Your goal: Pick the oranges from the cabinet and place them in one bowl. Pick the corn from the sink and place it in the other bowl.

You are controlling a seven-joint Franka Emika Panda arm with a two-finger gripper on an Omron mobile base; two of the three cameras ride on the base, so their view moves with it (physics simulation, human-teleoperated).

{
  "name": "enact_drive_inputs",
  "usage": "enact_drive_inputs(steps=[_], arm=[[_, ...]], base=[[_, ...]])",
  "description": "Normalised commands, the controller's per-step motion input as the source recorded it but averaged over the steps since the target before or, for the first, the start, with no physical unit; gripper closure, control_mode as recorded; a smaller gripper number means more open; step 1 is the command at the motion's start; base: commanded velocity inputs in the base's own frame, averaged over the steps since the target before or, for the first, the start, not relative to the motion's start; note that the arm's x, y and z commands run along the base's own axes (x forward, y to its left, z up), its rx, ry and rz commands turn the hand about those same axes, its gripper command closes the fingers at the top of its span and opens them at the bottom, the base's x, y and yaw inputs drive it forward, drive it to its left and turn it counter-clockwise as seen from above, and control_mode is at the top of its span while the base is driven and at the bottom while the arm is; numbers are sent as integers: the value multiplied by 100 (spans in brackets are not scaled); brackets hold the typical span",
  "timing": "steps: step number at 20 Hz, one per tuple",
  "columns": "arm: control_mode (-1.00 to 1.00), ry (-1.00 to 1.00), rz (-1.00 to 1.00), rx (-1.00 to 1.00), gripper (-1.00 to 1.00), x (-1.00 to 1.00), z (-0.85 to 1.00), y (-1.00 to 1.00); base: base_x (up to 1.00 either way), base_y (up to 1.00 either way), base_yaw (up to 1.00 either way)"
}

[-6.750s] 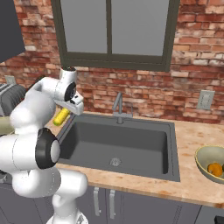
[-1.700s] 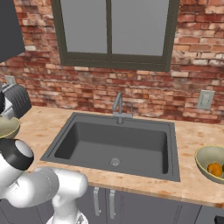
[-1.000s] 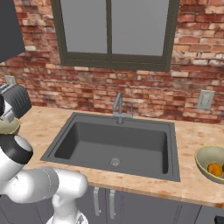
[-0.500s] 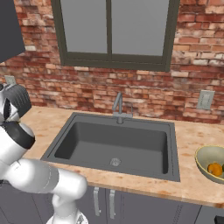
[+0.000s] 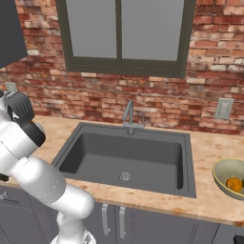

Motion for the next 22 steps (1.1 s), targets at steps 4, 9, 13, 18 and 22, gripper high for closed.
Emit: enact_drive_inputs(steps=[4,9,13,18,22], arm=[[-100,0,0,-3,100,0,0,35],[-100,0,0,-8,100,0,-5,17],[-100,0,0,-10,100,0,-3,1],[-100,0,0,-5,100,0,0,0],[-100,1,0,0,100,-14,0,1]], base=[[0,0,0],[0,0,0],[0,0,0],[0,0,0],[0,0,0]])
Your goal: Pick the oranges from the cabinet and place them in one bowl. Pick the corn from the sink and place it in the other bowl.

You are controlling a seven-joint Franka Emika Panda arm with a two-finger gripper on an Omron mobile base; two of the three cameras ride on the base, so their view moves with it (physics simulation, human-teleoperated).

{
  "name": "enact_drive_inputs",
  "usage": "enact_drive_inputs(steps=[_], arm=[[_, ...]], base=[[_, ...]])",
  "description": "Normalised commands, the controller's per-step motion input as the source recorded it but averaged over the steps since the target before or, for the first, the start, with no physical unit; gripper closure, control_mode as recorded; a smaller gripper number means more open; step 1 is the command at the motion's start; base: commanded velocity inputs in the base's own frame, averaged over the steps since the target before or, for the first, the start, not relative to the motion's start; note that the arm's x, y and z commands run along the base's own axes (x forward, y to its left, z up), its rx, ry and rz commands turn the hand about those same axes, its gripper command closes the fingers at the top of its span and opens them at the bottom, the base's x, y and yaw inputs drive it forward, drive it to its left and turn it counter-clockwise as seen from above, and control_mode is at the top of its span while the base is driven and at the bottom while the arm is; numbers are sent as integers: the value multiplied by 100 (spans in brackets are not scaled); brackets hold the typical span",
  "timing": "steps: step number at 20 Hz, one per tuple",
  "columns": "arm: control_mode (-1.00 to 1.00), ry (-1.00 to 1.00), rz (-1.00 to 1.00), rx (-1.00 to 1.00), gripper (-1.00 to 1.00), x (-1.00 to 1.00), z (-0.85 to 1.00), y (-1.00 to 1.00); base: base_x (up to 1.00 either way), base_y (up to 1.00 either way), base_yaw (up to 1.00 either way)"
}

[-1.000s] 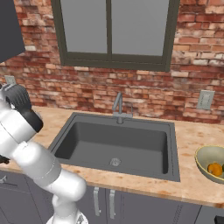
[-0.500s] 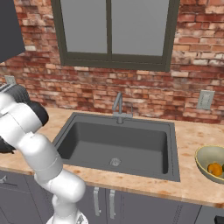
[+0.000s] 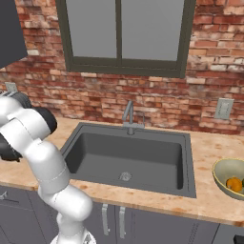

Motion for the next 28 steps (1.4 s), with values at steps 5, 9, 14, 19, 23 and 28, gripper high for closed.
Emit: enact_drive_inputs(steps=[5,9,14,19,23,28], arm=[[-100,7,0,0,100,-16,-9,0],[-100,10,0,0,100,-10,-22,0],[-100,4,0,0,100,0,-18,-1],[-100,1,0,0,100,8,-19,0],[-100,0,-1,0,100,28,-1,0],[-100,1,-4,0,100,46,0,0]], base=[[0,0,0],[0,0,0],[0,0,0],[0,0,0],[0,0,0],[0,0,0]])
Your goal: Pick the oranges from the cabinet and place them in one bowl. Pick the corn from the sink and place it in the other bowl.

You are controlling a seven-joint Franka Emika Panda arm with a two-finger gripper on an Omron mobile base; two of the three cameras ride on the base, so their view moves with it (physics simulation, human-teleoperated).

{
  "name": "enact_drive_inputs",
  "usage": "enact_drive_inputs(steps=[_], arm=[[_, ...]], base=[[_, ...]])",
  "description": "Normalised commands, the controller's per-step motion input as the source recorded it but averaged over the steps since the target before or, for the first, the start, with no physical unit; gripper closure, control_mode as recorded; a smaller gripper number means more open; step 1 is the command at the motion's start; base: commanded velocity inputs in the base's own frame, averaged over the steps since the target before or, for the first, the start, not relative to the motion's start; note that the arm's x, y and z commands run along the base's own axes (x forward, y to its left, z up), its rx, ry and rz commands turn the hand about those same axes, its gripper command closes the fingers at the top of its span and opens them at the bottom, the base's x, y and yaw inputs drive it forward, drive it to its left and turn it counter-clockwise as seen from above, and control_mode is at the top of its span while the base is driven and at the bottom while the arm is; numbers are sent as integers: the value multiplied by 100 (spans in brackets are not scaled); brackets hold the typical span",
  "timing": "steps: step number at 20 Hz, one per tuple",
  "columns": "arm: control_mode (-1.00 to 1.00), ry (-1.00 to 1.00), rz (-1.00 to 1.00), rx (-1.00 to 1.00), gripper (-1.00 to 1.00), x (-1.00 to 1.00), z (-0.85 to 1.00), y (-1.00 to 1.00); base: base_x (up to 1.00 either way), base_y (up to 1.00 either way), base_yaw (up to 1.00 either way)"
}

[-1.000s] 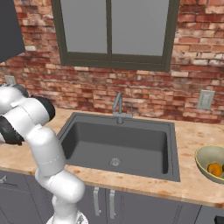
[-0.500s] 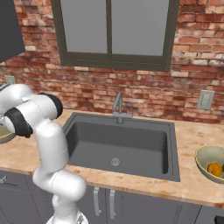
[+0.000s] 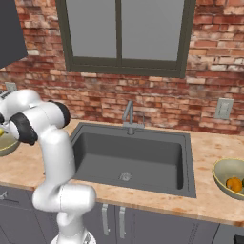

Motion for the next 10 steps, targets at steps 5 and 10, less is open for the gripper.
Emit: enact_drive_inputs(steps=[5,10], arm=[[-100,1,-4,0,100,24,-15,0],[-100,5,-2,0,100,0,-24,2]], base=[[0,0,0],[0,0,0]])
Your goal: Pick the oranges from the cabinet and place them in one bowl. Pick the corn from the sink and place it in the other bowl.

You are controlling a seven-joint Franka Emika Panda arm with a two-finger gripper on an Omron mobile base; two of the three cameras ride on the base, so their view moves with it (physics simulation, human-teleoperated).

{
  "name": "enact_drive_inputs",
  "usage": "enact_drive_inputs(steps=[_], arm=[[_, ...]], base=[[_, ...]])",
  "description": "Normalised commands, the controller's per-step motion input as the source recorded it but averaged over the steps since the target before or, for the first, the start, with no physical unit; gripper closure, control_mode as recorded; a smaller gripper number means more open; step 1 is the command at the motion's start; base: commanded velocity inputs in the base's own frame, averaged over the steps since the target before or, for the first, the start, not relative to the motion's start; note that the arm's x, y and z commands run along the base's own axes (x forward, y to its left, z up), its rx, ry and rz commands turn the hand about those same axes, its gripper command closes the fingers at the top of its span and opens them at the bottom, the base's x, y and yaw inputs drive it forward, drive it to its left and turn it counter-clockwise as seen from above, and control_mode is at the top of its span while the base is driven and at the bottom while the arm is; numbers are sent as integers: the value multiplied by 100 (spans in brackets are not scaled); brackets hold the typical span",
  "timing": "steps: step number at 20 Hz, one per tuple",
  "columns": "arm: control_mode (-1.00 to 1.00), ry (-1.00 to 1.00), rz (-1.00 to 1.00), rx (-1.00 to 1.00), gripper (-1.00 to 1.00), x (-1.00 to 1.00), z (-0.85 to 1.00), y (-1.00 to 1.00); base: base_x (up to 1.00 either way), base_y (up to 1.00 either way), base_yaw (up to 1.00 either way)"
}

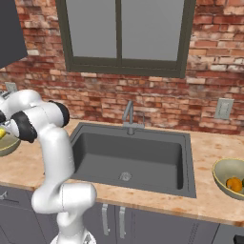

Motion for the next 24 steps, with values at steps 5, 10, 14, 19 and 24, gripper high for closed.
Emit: enact_drive_inputs(steps=[5,10,14,19,24], arm=[[-100,2,-1,0,100,10,-17,1],[-100,0,-2,0,100,3,-25,3],[-100,0,-1,0,100,0,-24,13],[-100,0,0,-1,100,0,-11,21],[-100,0,0,-1,100,0,-1,13]], base=[[0,0,0],[0,0,0],[0,0,0],[0,0,0],[0,0,0]])
